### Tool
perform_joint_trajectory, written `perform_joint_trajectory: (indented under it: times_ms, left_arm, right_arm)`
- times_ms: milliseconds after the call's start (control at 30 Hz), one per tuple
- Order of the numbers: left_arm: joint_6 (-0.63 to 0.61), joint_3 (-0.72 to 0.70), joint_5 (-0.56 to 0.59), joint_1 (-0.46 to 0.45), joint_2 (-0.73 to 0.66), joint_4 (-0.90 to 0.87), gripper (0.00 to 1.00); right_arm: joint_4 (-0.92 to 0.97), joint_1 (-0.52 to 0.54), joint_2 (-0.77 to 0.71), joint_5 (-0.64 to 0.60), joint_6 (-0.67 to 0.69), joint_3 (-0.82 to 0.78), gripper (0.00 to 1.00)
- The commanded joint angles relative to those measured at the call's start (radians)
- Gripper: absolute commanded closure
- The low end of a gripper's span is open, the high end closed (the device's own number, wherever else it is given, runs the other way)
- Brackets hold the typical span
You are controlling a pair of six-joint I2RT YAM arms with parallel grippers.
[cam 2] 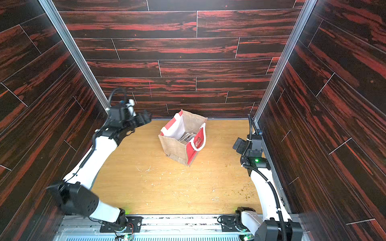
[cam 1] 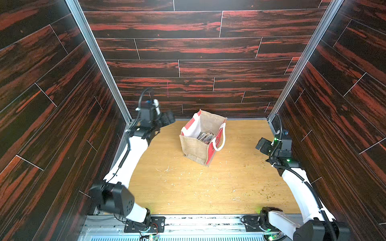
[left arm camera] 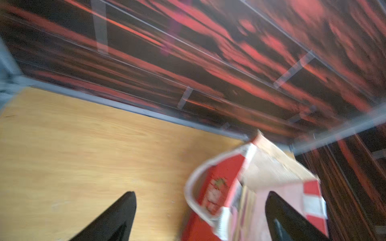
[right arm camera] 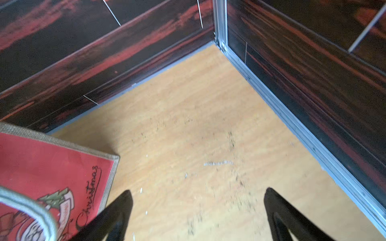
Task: Take out the folding fans from the tote bags
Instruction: Pick up the canvas bag from the center of the board.
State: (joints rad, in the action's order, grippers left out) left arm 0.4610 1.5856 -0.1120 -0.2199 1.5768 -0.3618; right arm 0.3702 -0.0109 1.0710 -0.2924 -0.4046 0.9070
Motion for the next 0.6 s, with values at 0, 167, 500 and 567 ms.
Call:
perform_joint_trajectory:
  times_ms: [0, 167, 500, 567]
  left_arm:
    - [-0.05, 0.158, 0.01, -0.046, 0.075, -0.169, 0.01]
    - [-0.121, 0.439, 0.011, -0.105, 0.292, -0.438, 0.01]
    - [-0.239, 1.17, 0.053, -0.167, 0.751, -0.949, 0.01]
    - [-0.24, 1.199, 0.034, -0.171, 0.784, -0.962, 0.01]
  right_arm:
    - [0.133, 0.005, -0.025, -0.014, -0.04, 0.054, 0.01]
    - [0.21, 0.005, -0.037, -0.016, -0.036, 0.104, 0.02]
    - [0.262, 0.011, -0.074, -0.01, -0.025, 0.141, 0.02]
    - [0.267, 0.014, -0.078, -0.004, -0.021, 0.143, 0.02]
